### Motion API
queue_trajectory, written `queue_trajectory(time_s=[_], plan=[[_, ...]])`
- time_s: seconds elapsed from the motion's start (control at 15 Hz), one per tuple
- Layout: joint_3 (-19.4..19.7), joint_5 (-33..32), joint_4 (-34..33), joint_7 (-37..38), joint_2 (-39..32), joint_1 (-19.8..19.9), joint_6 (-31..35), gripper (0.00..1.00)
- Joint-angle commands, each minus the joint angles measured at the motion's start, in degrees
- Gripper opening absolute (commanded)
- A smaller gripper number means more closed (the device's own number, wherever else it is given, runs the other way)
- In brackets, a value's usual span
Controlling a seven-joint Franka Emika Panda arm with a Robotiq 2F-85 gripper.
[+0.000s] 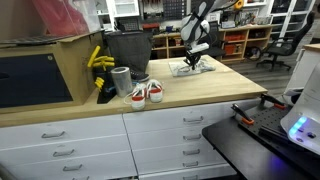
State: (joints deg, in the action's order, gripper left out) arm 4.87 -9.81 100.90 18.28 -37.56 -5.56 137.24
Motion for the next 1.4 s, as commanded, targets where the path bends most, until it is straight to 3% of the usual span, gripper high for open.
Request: queue_trajectory(time_s=[0.0, 0.67, 1.33], plan=[[1.7, -1.7, -1.4, -0.2, -1.5, -1.3, 1.1, 0.00], [4.4, -6.2, 0.5, -0.2, -4.5, -3.5, 2.8, 0.00], [2.8, -6.4, 11.7, -6.8, 3.8, -2.2, -7.7, 0.00]])
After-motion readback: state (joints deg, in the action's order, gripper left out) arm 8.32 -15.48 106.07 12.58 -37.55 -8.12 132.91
